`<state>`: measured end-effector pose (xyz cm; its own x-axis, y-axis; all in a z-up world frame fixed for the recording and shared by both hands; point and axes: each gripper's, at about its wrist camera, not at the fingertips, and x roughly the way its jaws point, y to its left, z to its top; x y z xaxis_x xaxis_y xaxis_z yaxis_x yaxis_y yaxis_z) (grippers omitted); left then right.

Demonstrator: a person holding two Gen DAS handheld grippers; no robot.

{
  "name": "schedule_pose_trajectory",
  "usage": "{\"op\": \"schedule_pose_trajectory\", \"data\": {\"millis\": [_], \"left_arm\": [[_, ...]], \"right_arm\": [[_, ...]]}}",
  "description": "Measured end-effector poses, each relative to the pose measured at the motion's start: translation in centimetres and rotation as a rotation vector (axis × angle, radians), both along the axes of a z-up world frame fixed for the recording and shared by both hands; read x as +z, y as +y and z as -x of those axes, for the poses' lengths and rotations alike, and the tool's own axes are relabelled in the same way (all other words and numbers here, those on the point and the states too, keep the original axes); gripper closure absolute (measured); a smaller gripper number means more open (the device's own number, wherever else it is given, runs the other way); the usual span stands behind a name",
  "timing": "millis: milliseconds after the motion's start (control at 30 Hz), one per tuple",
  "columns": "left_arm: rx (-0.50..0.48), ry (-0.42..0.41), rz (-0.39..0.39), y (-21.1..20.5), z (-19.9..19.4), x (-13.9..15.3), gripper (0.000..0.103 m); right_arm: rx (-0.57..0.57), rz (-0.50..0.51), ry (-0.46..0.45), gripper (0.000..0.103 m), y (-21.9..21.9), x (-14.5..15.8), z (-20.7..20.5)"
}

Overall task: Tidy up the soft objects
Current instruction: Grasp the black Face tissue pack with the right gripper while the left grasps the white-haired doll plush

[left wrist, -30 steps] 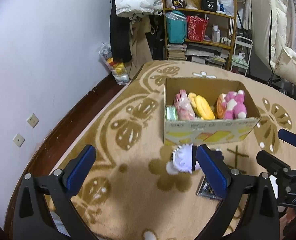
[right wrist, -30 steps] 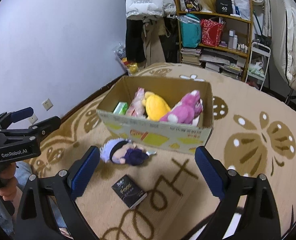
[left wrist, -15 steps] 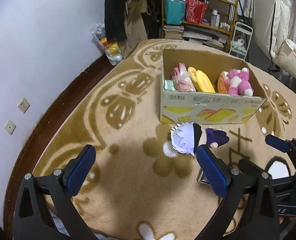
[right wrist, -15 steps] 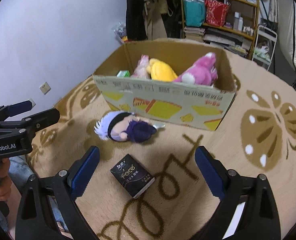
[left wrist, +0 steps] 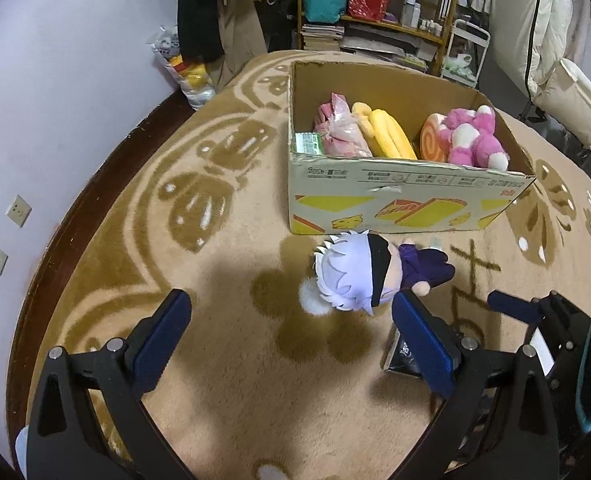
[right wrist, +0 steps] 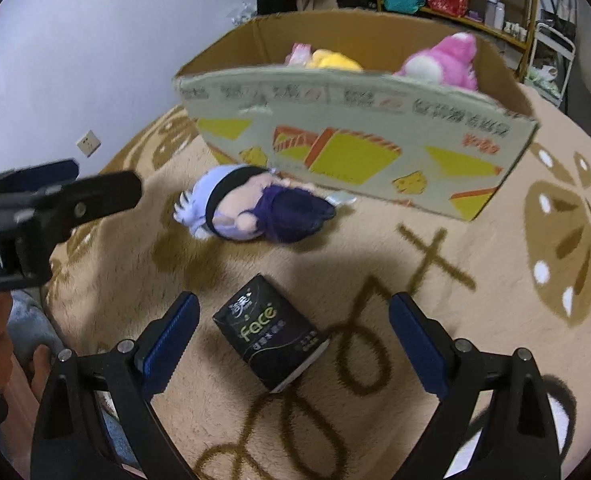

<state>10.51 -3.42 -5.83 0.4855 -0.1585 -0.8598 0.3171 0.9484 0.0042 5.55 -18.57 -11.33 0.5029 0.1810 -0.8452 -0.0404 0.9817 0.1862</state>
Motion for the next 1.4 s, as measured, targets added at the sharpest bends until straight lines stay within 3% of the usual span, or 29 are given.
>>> {"op": "schedule_pose_trajectory", "data": {"millis": [300, 400, 533, 567, 700, 867, 1100, 1400], "left_arm": [[-0.022, 0.045, -0.025, -0.8, -0.6, -1.7, 0.003], [-0.029, 0.056, -0.013, -1.0, -0.6, -2.1, 0.003], [-0.053, 0.067, -0.001, -1.6, -0.8, -2.4, 0.003], [-0.061, 0.063, -0.006, -1.9, -0.9, -2.4, 0.003], [-0.101, 0.045, -0.003, -2.8, -1.0, -2.4, 0.003], [-0.131, 0.067, 0.010, -3.5, -1.6, -3.2, 0.003], [-0.097, 0.094, -0.018, -3.9, -3.2, -4.9, 0.003], [-0.125, 0.184, 0.031, -5.3, -4.6, -7.1, 0.002]], "right_arm": [[0.051, -0.018, 0.106, 0.005, 1.4, -3.0, -1.3], [0.043, -0.014, 0.153, 0.017, 1.4, -4.2, -1.7], [0.019, 0.010, 0.152, 0.051, 1.0, -4.5, -2.0], [0.009, 0.010, 0.153, 0.054, 0.7, -4.4, -2.1], [-0.036, -0.055, 0.164, 0.054, -0.8, -4.5, -2.4], [-0.037, -0.047, 0.146, 0.054, -1.0, -4.1, -2.5], [-0.031, -0.046, 0.147, 0.054, -0.4, -4.3, -3.0], [-0.054, -0.046, 0.146, 0.054, -2.2, -3.8, -2.6]]}}
